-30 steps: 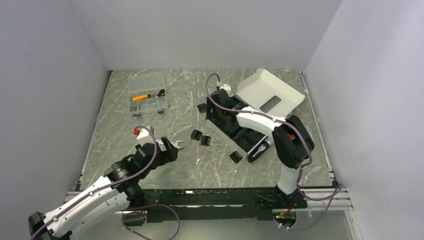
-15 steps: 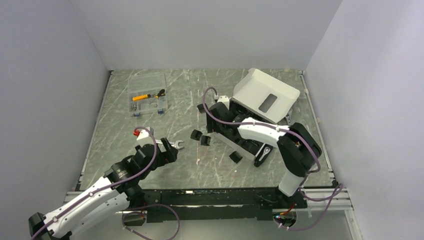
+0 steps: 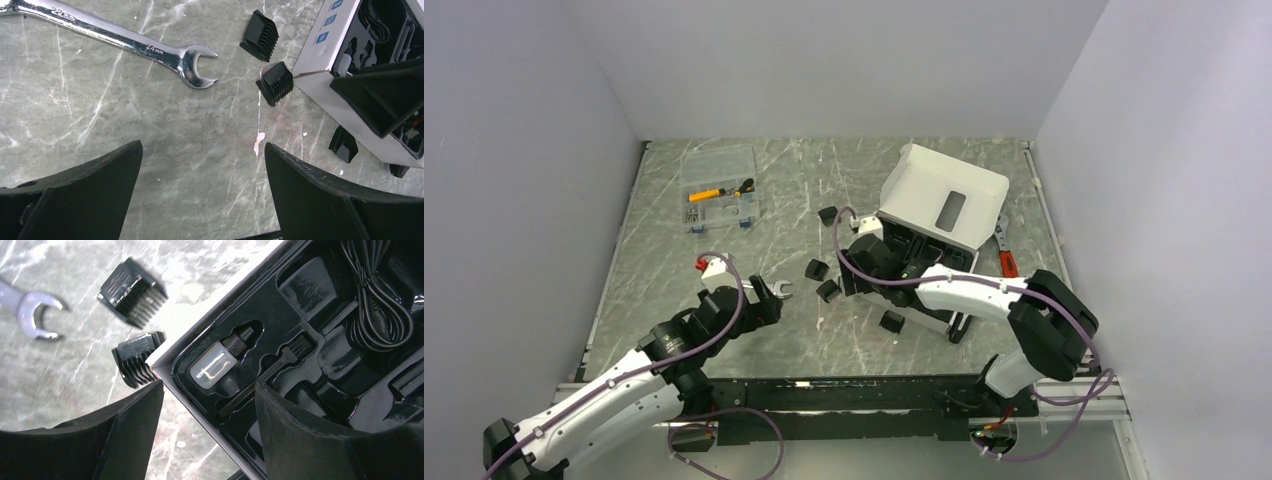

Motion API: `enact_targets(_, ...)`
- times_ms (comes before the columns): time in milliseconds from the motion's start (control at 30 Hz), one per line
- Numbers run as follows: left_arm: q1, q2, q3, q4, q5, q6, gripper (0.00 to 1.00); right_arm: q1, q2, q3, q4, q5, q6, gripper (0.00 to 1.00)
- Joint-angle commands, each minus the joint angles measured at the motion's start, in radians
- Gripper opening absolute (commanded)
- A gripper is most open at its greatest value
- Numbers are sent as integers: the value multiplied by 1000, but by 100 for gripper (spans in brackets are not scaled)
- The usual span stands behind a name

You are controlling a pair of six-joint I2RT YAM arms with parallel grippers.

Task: Sort the hair-cutting tools
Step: Move the storage box to the center of the board.

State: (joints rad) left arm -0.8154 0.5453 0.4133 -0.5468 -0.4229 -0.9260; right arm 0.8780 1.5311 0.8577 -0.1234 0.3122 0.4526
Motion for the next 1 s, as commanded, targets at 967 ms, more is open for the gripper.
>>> enact_targets(967, 9, 942, 640, 235, 207, 425, 86, -165, -653, -190, -362, 265, 247, 87)
